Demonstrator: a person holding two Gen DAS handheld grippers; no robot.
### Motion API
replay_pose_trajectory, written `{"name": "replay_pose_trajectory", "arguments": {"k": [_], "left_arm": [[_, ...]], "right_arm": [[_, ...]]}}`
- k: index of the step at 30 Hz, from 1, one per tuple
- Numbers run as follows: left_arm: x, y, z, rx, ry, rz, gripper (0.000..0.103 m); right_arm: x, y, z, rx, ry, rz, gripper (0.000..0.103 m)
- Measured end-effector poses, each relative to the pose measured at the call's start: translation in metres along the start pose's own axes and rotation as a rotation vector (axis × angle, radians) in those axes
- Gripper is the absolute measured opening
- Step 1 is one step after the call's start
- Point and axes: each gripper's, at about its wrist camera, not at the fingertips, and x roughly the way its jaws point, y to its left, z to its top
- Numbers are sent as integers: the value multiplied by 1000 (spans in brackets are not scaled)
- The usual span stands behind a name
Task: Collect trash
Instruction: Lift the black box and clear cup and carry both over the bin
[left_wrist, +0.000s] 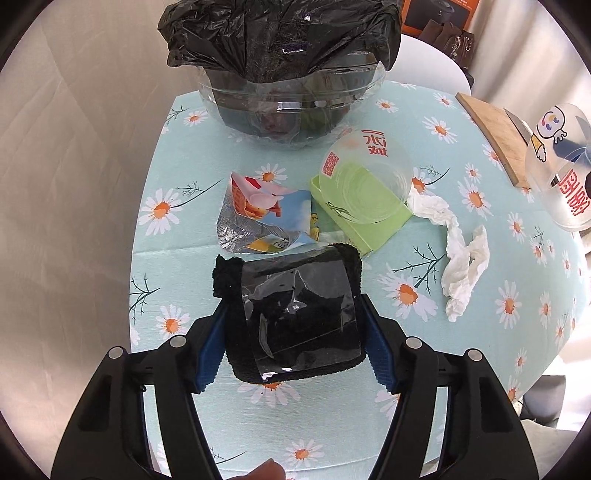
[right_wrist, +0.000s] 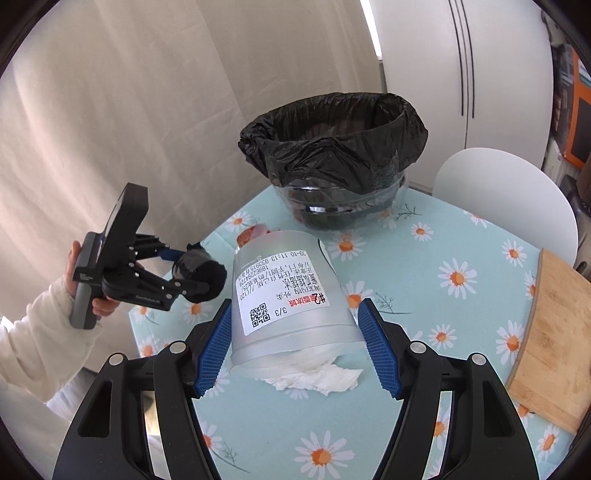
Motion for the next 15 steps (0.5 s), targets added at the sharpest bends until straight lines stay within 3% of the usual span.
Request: {"name": "replay_pose_trajectory", "arguments": {"k": [15], "left_arm": [[-77, 29, 42, 44, -123, 120, 66]], "right_arm": [[-25, -1, 50, -17, -108, -51, 63]]}}
